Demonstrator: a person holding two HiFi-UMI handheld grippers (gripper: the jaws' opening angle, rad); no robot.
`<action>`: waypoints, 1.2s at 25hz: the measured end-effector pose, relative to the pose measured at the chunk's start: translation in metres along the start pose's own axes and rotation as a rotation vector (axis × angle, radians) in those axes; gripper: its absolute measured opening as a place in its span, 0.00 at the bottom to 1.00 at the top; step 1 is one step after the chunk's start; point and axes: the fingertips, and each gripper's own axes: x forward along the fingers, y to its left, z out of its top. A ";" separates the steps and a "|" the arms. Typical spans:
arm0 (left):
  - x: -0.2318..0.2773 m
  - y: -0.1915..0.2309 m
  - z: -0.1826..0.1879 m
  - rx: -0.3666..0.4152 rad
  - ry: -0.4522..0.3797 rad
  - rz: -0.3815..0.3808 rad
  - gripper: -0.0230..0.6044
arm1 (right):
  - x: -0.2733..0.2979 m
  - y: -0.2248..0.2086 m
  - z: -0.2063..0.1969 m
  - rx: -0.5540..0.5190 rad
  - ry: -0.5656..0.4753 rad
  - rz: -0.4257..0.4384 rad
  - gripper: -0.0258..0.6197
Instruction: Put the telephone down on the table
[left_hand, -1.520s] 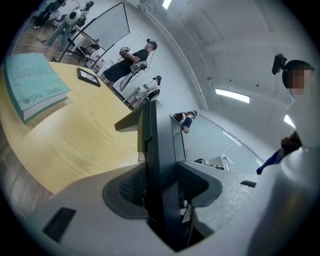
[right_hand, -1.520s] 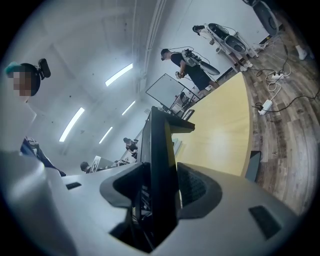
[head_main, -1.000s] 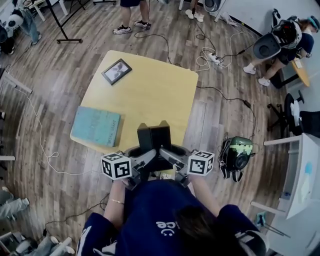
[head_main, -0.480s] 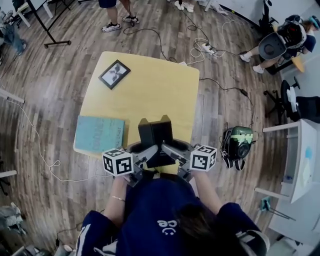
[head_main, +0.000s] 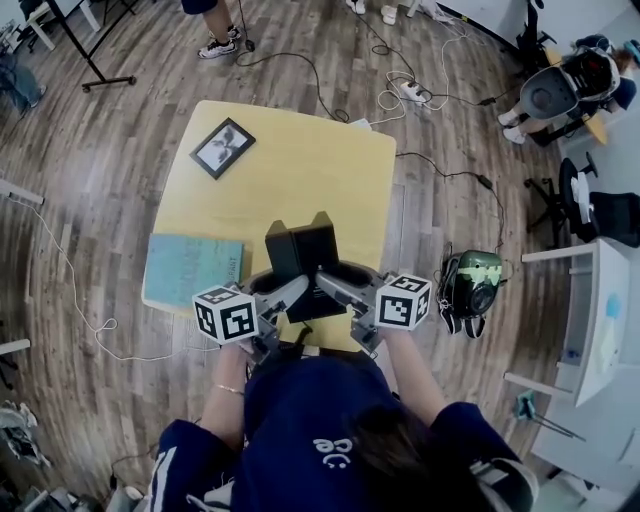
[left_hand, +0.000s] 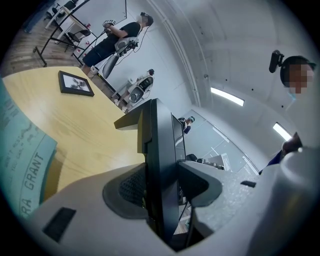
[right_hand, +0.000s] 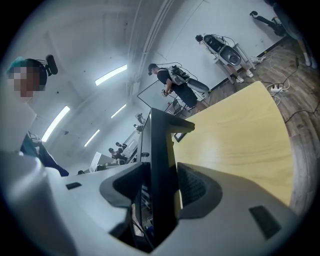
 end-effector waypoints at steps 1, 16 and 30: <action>0.002 0.001 0.003 0.002 -0.003 0.003 0.35 | 0.002 -0.002 0.003 -0.004 0.002 0.003 0.38; 0.033 0.037 0.058 0.004 -0.020 0.044 0.35 | 0.037 -0.040 0.056 0.012 0.004 0.032 0.38; 0.068 0.087 0.097 -0.036 0.007 0.054 0.35 | 0.075 -0.090 0.091 0.077 0.034 0.007 0.38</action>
